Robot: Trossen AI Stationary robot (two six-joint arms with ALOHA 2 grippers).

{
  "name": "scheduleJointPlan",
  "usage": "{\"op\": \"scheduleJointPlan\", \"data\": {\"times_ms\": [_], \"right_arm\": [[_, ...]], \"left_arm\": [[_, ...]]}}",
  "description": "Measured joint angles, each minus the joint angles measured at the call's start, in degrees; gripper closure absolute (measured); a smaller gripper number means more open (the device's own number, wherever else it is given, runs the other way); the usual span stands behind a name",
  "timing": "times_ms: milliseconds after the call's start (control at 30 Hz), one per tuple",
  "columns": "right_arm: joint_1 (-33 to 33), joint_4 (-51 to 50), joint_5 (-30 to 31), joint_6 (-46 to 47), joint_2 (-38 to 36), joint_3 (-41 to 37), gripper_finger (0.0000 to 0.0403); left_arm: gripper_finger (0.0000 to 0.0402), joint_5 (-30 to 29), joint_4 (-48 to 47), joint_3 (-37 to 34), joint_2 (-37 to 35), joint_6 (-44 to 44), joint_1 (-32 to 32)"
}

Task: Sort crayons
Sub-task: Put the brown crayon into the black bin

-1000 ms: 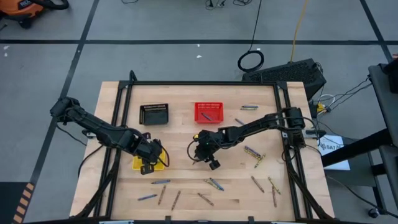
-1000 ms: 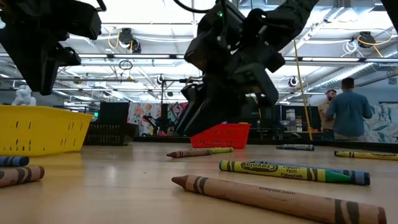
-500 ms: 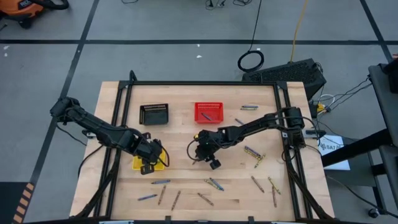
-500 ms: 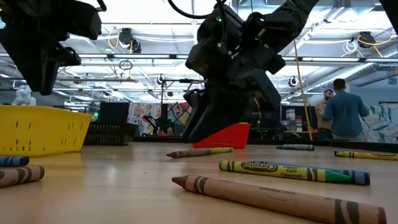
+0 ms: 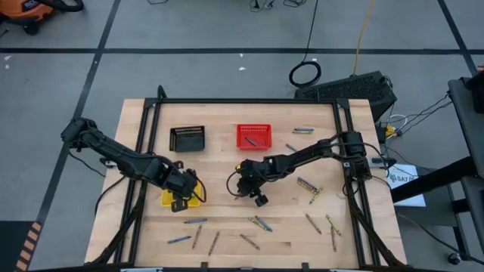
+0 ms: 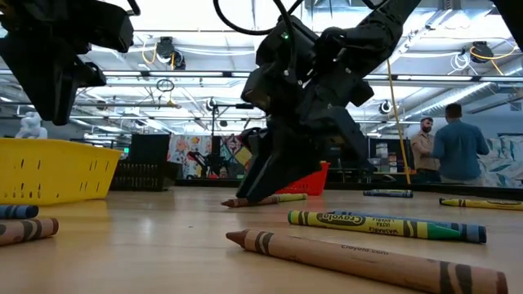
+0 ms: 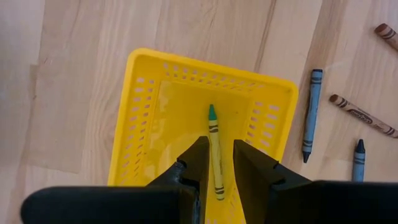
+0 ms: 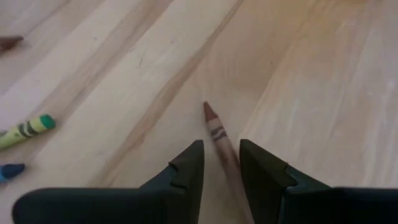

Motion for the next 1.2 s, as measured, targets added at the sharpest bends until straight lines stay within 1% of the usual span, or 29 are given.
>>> {"op": "scheduleJointPlan", "data": {"times_ms": [167, 267, 367, 533, 600, 767, 1033, 1200], "right_arm": [[-0.4, -0.5, -0.1, 0.3, 0.3, 0.0, 0.0313], [-0.4, -0.8, 0.0, 0.4, 0.3, 0.0, 0.0321], [-0.4, -0.8, -0.1, 0.6, 0.3, 0.0, 0.0341], [-0.4, -0.8, -0.1, 2.4, 0.3, 0.0, 0.0388], [-0.4, -0.8, -0.1, 2.4, 0.3, 0.0, 0.0397], [-0.4, -0.6, -0.1, 2.9, 0.3, 0.0, 0.0394], [-0.3, 1.0, -0.2, 8.1, -0.1, 0.2, 0.0401], [-0.3, 0.1, -0.2, 11.6, -0.1, 3.8, 0.0402]], "left_arm": [[0.0332, 0.0, -0.1, 0.0, 0.0, 0.3, 0.0], [0.0332, 0.0, -0.1, 0.0, 0.0, 0.3, 0.0], [0.0332, 0.0, -0.1, 0.0, 0.0, 0.4, 0.0], [0.0332, 0.0, -0.1, 0.0, 0.0, 0.4, 0.0], [0.0332, 0.0, -0.1, 0.0, 0.0, 0.4, 0.0], [0.0332, 0.0, -0.1, 0.0, 0.0, 0.4, 0.0], [0.0332, 0.0, -0.1, 0.0, 0.0, 0.4, 0.0], [0.0332, -0.5, -0.1, 0.0, 0.0, -0.1, 0.0]]}}
